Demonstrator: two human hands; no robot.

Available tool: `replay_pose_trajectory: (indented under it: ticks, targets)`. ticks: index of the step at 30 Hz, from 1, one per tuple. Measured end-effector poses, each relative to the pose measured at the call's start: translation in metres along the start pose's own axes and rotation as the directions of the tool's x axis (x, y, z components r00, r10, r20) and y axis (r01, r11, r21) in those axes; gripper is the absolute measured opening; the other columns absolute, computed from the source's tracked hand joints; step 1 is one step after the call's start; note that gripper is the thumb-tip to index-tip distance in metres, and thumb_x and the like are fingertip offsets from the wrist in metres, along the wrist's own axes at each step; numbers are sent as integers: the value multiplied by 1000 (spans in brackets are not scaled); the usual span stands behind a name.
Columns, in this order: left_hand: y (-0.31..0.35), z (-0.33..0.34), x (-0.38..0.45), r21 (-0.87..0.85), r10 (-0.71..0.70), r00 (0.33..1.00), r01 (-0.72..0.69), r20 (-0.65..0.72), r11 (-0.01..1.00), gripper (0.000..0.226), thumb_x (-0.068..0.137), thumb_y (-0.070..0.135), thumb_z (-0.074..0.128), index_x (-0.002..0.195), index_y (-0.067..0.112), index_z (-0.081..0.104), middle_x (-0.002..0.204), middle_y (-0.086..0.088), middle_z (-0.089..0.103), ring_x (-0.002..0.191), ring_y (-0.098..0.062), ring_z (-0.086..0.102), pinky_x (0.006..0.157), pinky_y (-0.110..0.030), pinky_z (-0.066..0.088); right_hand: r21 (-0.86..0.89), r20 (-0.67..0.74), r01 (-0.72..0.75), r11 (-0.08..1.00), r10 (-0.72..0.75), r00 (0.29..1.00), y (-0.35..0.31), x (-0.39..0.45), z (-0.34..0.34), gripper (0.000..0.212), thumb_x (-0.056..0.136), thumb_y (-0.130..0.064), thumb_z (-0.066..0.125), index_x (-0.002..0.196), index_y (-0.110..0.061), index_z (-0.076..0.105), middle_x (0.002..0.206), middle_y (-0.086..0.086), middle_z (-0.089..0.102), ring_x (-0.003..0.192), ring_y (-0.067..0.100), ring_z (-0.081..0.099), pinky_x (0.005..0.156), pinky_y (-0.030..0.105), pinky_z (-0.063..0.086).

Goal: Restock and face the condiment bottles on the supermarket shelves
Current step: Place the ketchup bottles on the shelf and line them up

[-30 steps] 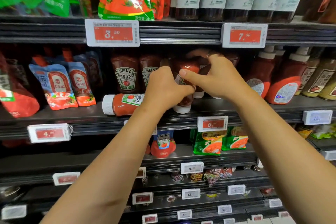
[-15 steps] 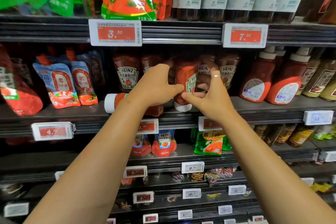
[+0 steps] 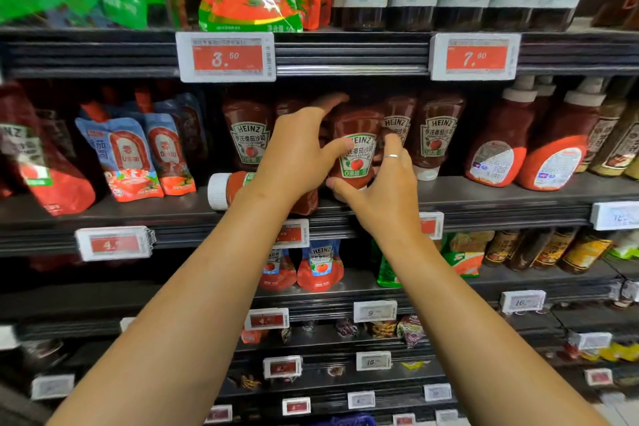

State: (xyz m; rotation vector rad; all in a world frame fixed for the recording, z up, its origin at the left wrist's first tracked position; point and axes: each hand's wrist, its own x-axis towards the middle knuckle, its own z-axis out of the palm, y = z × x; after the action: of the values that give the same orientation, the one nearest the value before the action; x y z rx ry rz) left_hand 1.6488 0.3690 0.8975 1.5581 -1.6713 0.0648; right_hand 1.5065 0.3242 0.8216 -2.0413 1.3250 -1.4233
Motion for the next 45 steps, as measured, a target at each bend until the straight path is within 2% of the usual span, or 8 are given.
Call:
replay_pose_trajectory:
  ticks: [6,10,14,18,33,36,40,45]
  targets:
    - [-13,-10,-14,-4,-20,999,20,-31,1000,64,88,48,73,145,33,49,115,12,64,101,-1,54,79,-8,40,41,16,-16,999,16,1000,3,-3,-1,99,66,-46,93,144,-20,37,119,0,48,106,18,59,83,28,53]
    - [-46,-33,-41,39,-66,997,68,-35,997,29,83,55,72,92,28,66,93,17,67,94,-5,62,83,-24,51,107,-70,21,994,-14,997,3,-21,-11,71,80,-41,82,139,-28,44,118,-4,50,100,11,59,82,30,57]
    - [-68,-49,-58,255,-134,951,61,278,965,77,66,76,72,129,33,58,118,8,63,110,-14,58,94,-33,47,131,-12,87,988,-86,996,-12,-48,-5,29,86,-38,70,111,-35,56,95,-12,58,80,8,60,64,18,50]
    - [-68,-51,-59,437,-173,927,10,333,899,97,61,74,78,143,30,50,127,3,62,121,-23,52,103,-46,43,126,172,59,990,-80,982,-30,-62,12,31,86,-46,67,112,-36,56,93,-15,62,79,6,61,62,15,49]
    - [-24,-27,-92,39,-42,994,38,105,999,76,55,75,71,120,36,64,110,19,60,107,-7,53,90,-30,47,506,165,-269,819,215,963,-54,-68,-18,67,71,-66,74,123,-36,47,99,-18,73,87,1,73,69,15,56]
    - [0,-6,-90,-78,-36,999,35,-1,996,71,58,67,70,119,31,66,112,14,63,107,-10,54,89,-26,44,656,78,-280,701,307,949,-54,-62,-26,77,69,-48,88,130,-28,44,99,-29,71,88,3,74,71,19,58]
    - [27,25,-80,-154,-108,986,88,-129,984,61,65,36,82,122,23,66,116,4,64,111,-19,54,94,-32,45,836,40,-259,483,417,908,-50,-51,-39,71,75,-11,91,131,-12,46,102,-1,78,94,17,77,74,26,60]
    - [45,41,-68,-196,-38,995,18,-97,980,65,69,43,82,127,22,64,119,5,58,112,-16,52,97,-24,42,842,22,-229,489,393,919,-39,-35,-61,39,87,-6,79,120,6,62,104,17,77,95,26,76,77,31,61]
